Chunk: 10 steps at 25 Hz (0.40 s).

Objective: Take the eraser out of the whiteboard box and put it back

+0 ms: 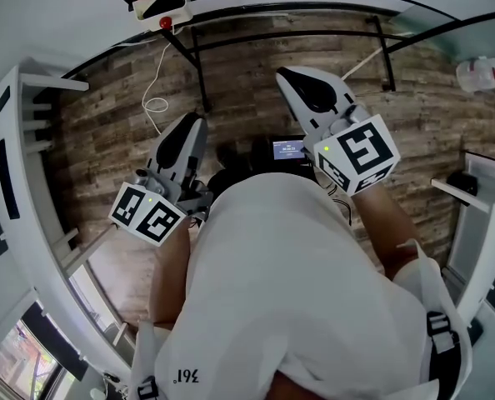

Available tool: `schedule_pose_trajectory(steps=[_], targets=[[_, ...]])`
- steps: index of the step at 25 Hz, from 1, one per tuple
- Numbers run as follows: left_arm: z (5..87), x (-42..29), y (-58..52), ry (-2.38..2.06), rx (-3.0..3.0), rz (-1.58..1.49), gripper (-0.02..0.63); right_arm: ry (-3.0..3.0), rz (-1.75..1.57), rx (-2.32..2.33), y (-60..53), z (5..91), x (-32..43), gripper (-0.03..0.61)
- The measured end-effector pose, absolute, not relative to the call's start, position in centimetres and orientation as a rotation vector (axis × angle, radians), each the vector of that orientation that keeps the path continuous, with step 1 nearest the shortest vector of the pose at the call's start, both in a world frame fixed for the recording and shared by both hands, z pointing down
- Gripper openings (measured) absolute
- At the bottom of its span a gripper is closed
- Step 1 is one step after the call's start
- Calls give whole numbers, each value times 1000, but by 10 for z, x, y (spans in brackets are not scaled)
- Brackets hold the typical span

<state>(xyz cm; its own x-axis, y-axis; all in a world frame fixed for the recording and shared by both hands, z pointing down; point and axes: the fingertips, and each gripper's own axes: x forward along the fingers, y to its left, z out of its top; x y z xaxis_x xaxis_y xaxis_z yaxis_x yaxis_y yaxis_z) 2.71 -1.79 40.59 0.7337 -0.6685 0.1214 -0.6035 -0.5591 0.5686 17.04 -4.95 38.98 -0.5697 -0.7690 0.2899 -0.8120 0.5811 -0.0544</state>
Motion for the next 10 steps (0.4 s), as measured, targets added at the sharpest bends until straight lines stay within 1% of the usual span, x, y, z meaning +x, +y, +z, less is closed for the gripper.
schedule_pose_trajectory(steps=[10], targets=[[403, 18, -12, -998, 2343, -152, 67, -2595, 232, 1282, -49, 388, 162, 25]])
